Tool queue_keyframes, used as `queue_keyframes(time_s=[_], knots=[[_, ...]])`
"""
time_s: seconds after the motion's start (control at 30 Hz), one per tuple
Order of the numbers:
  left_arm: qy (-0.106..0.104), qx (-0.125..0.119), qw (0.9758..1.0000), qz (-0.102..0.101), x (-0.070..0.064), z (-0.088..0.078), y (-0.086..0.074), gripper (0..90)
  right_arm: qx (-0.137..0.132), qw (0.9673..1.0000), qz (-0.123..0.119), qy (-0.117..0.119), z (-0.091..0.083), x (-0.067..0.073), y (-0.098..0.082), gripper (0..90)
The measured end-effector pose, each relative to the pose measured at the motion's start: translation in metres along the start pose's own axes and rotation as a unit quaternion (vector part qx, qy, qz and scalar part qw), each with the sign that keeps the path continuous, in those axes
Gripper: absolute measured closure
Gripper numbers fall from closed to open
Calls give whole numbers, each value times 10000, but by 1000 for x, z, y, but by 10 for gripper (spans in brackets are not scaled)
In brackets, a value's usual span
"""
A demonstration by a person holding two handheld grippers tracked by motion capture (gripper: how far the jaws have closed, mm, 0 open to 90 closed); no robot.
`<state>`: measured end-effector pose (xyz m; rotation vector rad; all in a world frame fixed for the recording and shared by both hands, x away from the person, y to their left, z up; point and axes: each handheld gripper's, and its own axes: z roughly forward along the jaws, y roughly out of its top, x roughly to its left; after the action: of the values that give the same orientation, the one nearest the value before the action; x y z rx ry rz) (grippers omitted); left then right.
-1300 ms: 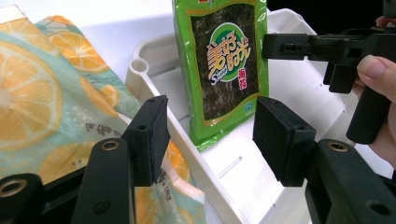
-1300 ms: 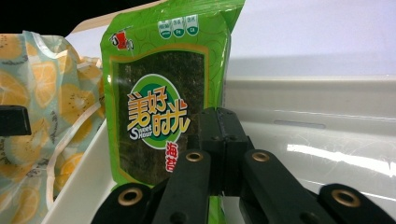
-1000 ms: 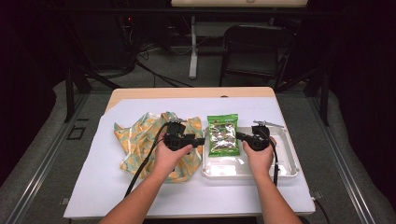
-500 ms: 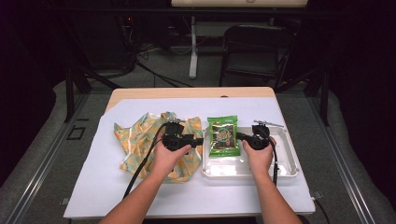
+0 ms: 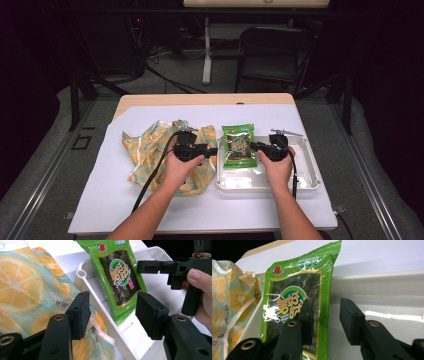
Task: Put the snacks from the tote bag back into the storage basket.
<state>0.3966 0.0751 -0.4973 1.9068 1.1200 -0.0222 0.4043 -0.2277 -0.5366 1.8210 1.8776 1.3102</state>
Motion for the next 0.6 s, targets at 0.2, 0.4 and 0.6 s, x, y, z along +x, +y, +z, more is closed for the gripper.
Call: queue_keyframes(time_s=[0.2, 0.4, 0.6], knots=[[-17, -3, 10000, 3, 0, -1, 1, 454, 1, 10000, -33, -31, 0, 1, 0, 565], [-8, -18, 10000, 3, 0, -1, 1, 454, 26, 10000, -20, -50, -1, 1, 0, 550], [-12, -21, 10000, -14, 0, 0, 1, 454, 0, 10000, -27, -26, -1, 2, 0, 550]])
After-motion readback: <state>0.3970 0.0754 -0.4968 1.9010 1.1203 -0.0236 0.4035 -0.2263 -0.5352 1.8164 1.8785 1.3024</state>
